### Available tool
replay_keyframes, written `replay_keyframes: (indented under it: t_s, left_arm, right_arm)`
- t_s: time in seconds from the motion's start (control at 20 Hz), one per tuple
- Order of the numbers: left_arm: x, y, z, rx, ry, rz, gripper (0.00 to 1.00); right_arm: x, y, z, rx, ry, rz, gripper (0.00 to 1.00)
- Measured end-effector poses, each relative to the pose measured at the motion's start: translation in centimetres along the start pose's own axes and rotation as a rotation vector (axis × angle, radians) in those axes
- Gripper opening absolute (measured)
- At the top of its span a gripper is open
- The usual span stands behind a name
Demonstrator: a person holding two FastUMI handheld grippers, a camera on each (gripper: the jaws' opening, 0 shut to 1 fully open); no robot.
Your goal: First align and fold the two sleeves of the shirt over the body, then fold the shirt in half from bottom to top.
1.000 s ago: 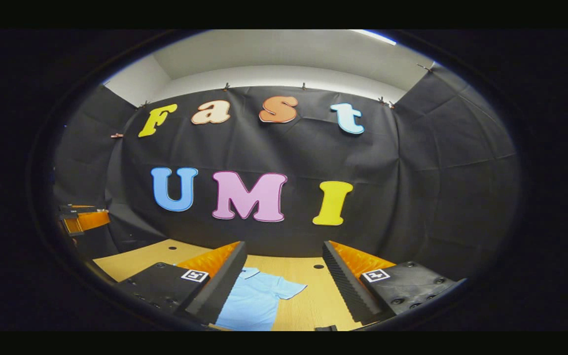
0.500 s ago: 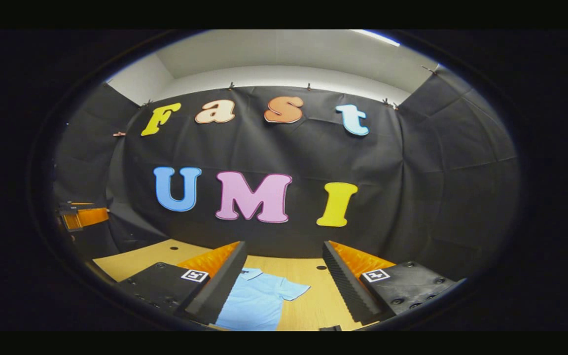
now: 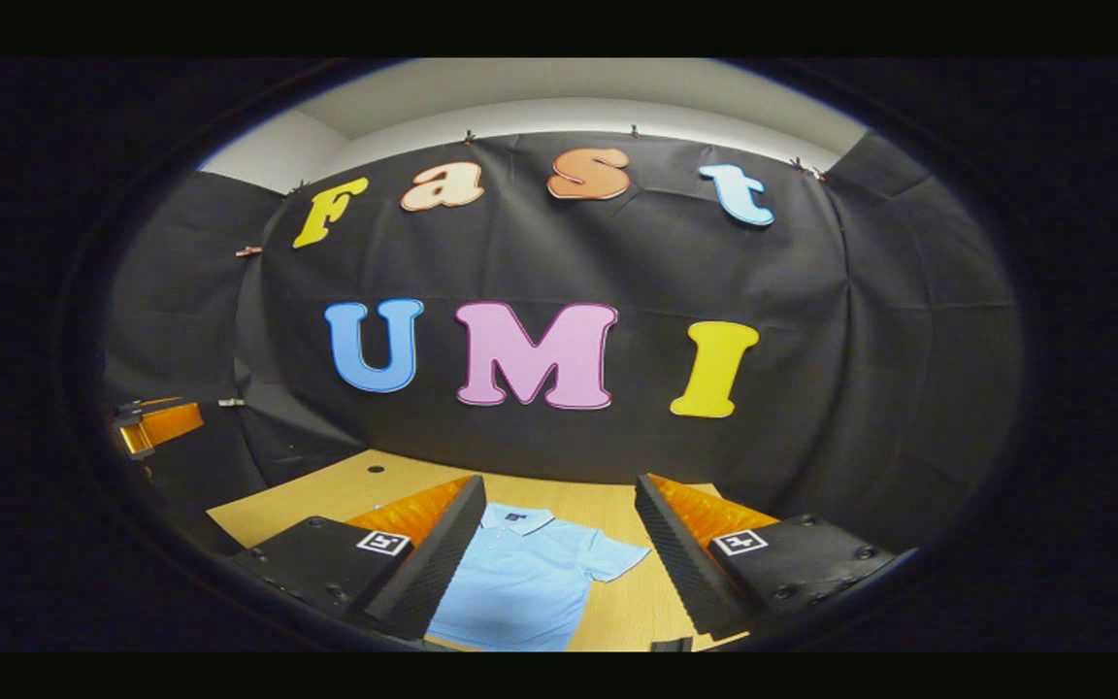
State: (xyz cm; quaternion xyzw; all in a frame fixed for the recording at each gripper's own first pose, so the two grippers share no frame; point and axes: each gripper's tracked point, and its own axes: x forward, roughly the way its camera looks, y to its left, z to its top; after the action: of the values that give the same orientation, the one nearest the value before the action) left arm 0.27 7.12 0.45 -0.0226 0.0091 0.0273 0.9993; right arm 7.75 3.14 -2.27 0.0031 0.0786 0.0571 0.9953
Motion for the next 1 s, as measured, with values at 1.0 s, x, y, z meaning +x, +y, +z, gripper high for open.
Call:
replay_keyframes:
  t_s: [1.0]
  left_arm:
    - [14.0,-0.7,-6.8,0.004,0.192,0.187,0.97]
  right_arm:
    - [25.6,-9.5,-31.0,0.090,0.695,0.074,0.95]
